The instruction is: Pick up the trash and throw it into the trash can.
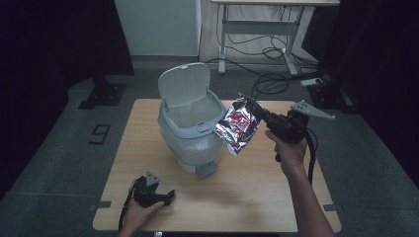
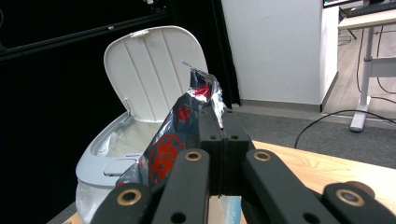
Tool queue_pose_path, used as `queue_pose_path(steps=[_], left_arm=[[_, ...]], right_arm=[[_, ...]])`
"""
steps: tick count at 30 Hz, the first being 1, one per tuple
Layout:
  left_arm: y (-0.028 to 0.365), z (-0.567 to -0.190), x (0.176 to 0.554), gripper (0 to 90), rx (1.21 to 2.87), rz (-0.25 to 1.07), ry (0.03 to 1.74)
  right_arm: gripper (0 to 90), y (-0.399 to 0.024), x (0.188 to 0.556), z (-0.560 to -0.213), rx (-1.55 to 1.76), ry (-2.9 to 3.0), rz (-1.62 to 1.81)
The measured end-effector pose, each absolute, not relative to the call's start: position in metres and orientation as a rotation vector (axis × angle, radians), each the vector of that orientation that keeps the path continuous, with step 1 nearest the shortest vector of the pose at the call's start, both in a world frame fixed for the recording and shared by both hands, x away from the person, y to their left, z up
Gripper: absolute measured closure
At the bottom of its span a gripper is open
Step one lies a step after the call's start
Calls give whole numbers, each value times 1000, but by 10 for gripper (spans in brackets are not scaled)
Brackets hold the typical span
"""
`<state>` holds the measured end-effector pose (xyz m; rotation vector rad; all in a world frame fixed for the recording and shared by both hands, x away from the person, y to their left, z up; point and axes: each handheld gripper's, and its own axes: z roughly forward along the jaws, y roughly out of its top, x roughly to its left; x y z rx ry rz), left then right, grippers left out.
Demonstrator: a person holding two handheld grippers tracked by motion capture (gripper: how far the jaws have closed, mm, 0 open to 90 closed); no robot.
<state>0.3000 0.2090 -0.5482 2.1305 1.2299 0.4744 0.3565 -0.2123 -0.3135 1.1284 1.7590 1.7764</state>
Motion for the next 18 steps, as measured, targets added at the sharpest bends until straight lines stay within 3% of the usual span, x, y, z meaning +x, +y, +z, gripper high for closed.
queue_pose_path(steps=[18], left_arm=[[209, -548, 300, 52, 2132, 472, 1226]], right_arm=[[900, -204, 364, -297, 1104, 1748, 1779]])
